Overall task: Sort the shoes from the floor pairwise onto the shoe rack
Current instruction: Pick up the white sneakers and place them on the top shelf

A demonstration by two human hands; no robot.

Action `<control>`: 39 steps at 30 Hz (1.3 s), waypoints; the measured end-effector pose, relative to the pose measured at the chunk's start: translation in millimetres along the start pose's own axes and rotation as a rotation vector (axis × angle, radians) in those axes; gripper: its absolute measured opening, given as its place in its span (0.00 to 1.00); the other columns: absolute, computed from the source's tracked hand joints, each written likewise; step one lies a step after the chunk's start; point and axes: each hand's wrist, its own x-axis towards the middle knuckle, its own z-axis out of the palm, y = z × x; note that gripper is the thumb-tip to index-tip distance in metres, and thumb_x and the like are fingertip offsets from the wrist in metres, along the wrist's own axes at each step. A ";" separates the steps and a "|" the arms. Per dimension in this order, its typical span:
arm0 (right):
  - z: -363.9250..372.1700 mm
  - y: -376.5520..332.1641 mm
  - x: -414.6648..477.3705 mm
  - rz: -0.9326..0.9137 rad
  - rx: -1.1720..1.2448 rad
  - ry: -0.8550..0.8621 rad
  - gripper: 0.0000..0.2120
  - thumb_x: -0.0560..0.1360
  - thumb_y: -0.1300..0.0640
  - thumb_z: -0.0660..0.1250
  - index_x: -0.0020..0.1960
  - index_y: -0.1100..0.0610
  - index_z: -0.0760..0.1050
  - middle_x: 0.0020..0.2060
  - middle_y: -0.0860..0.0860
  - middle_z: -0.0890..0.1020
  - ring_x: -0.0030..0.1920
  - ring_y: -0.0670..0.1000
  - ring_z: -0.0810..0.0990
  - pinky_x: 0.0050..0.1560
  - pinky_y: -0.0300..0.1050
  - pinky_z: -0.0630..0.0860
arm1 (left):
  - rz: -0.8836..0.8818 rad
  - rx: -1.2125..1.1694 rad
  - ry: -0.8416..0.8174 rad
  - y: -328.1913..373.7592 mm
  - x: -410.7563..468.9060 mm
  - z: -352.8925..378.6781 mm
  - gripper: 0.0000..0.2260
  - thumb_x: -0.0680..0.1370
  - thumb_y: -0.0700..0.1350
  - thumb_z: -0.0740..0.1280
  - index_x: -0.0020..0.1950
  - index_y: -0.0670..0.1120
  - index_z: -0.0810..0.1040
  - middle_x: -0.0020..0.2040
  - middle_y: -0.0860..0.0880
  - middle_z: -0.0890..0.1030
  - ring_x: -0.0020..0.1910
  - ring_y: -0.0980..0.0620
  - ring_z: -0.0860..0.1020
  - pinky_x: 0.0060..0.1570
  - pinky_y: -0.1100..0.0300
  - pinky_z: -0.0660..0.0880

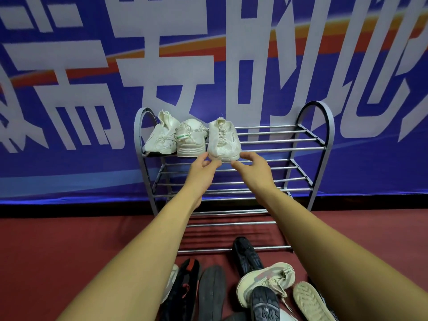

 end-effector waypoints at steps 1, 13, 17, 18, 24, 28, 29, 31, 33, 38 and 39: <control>1.0 -0.5 0.6 0.009 0.017 -0.025 0.25 0.76 0.52 0.70 0.71 0.54 0.72 0.67 0.48 0.77 0.65 0.49 0.75 0.62 0.44 0.72 | 0.025 0.014 -0.014 0.0 1.6 0.3 0.11 0.79 0.46 0.66 0.60 0.57 0.76 0.52 0.56 0.82 0.54 0.59 0.77 0.52 0.58 0.70; 6.7 0.1 11.7 0.041 0.028 -0.119 0.29 0.75 0.55 0.68 0.75 0.49 0.67 0.69 0.51 0.75 0.58 0.50 0.75 0.66 0.52 0.74 | 0.032 0.125 -0.057 -7.3 14.8 -4.0 0.23 0.78 0.43 0.66 0.71 0.59 0.69 0.64 0.54 0.76 0.63 0.54 0.74 0.57 0.55 0.69; 2.6 4.2 4.7 0.013 -0.026 -0.147 0.30 0.76 0.58 0.68 0.77 0.50 0.65 0.73 0.48 0.71 0.69 0.50 0.73 0.61 0.41 0.70 | 0.014 0.223 -0.069 -18.1 9.7 -11.6 0.30 0.79 0.46 0.67 0.79 0.56 0.59 0.66 0.53 0.73 0.63 0.53 0.73 0.57 0.58 0.67; -1.6 5.8 1.9 0.013 -0.042 -0.150 0.30 0.76 0.58 0.68 0.77 0.50 0.66 0.72 0.47 0.72 0.67 0.51 0.75 0.57 0.38 0.70 | 0.003 0.247 -0.068 -21.8 8.1 -13.0 0.30 0.79 0.47 0.67 0.79 0.56 0.59 0.67 0.53 0.73 0.63 0.52 0.74 0.57 0.58 0.67; -39.6 30.5 -18.1 0.078 -0.170 -0.154 0.29 0.75 0.57 0.70 0.75 0.54 0.69 0.70 0.49 0.74 0.62 0.49 0.77 0.65 0.48 0.73 | -0.036 0.323 -0.120 -46.1 -18.9 -1.5 0.28 0.79 0.47 0.68 0.77 0.55 0.63 0.64 0.52 0.75 0.57 0.51 0.77 0.54 0.57 0.69; -60.0 73.8 -53.6 0.174 -0.249 -0.196 0.28 0.74 0.58 0.72 0.73 0.58 0.71 0.68 0.53 0.77 0.64 0.53 0.77 0.67 0.51 0.73 | -0.043 0.442 -0.213 -83.5 -49.0 27.8 0.25 0.77 0.45 0.70 0.74 0.51 0.69 0.62 0.49 0.76 0.47 0.51 0.77 0.47 0.61 0.70; -64.7 87.5 -63.1 0.205 -0.281 -0.217 0.28 0.74 0.58 0.72 0.73 0.59 0.71 0.67 0.54 0.77 0.63 0.52 0.78 0.66 0.49 0.73 | -0.052 0.468 -0.242 -95.6 -57.4 34.8 0.24 0.77 0.44 0.70 0.73 0.50 0.71 0.61 0.48 0.77 0.46 0.52 0.76 0.47 0.62 0.69; -74.7 114.2 -80.3 0.276 -0.345 -0.255 0.28 0.74 0.57 0.73 0.72 0.60 0.72 0.65 0.56 0.79 0.58 0.53 0.79 0.62 0.47 0.75 | -0.094 0.507 -0.302 -120.2 -72.8 46.9 0.24 0.76 0.44 0.70 0.72 0.50 0.72 0.60 0.48 0.78 0.48 0.51 0.77 0.48 0.63 0.69; -83.7 136.2 -95.4 0.342 -0.400 -0.290 0.27 0.75 0.56 0.72 0.72 0.60 0.72 0.65 0.57 0.79 0.60 0.54 0.79 0.63 0.48 0.75 | -0.142 0.568 -0.352 -140.6 -85.8 54.9 0.24 0.76 0.45 0.70 0.72 0.51 0.72 0.61 0.49 0.78 0.55 0.51 0.78 0.51 0.63 0.70; -102.8 187.2 -138.0 0.477 -0.440 -0.307 0.26 0.74 0.56 0.72 0.70 0.59 0.73 0.62 0.55 0.80 0.56 0.55 0.81 0.57 0.46 0.77 | -0.200 0.720 -0.511 -179.1 -113.6 81.0 0.23 0.77 0.47 0.69 0.72 0.50 0.71 0.60 0.48 0.78 0.55 0.49 0.77 0.50 0.61 0.69; -105.2 199.7 -148.5 0.509 -0.428 -0.295 0.25 0.73 0.56 0.72 0.69 0.59 0.74 0.60 0.56 0.81 0.55 0.55 0.81 0.59 0.47 0.77 | -0.215 0.756 -0.557 -187.4 -118.8 86.8 0.23 0.77 0.46 0.69 0.72 0.49 0.71 0.61 0.47 0.78 0.55 0.48 0.77 0.49 0.61 0.69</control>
